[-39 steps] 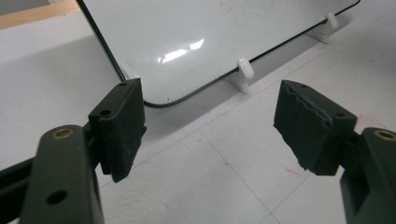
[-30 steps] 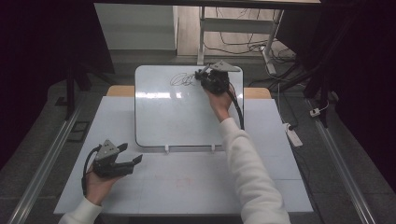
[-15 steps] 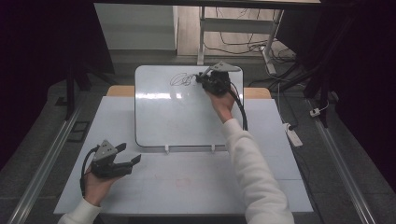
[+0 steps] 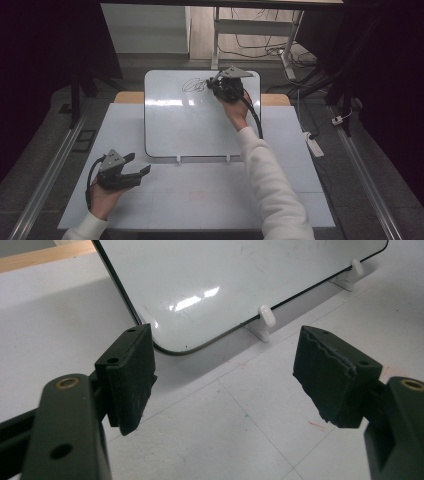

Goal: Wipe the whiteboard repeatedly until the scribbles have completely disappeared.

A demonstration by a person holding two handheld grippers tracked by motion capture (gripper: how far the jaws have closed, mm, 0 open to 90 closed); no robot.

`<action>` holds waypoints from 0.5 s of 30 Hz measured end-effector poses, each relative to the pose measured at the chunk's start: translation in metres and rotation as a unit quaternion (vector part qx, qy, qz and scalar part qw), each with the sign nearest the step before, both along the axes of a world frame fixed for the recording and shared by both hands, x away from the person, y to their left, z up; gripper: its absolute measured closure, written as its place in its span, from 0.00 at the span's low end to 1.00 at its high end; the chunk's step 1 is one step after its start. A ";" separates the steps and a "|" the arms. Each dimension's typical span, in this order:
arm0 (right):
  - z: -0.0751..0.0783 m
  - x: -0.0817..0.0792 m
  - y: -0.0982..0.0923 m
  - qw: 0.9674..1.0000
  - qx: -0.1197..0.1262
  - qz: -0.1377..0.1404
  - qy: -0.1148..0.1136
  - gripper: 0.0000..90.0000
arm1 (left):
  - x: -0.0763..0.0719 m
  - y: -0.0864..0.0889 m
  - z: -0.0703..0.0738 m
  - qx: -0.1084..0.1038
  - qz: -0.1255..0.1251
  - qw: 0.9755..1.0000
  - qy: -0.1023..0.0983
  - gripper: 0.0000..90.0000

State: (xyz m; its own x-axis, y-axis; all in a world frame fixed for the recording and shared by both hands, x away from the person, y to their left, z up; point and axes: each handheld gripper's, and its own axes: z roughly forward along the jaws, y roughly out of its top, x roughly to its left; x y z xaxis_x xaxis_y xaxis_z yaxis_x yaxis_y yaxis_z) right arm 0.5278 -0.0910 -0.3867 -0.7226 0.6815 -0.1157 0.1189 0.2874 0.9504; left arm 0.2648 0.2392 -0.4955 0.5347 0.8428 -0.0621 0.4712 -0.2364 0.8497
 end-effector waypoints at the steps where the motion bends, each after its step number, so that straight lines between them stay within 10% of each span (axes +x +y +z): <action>1: 0.001 0.002 -0.001 1.000 0.005 -0.006 -0.002 0.86 | 0.000 -0.001 0.000 0.001 -0.001 1.000 0.000 0.29; 6: 0.008 0.014 -0.005 0.998 0.057 -0.040 0.003 0.86 | -0.001 -0.001 0.001 -0.001 -0.002 1.000 -0.004 0.29; 12: 0.002 0.001 0.020 0.999 -0.020 0.023 -0.015 0.86 | -0.001 0.000 0.001 0.001 -0.004 1.000 -0.007 0.29; 15: 0.009 0.013 0.005 0.999 0.032 -0.021 -0.011 0.86 | -0.001 -0.001 0.001 0.002 -0.005 1.000 -0.008 0.29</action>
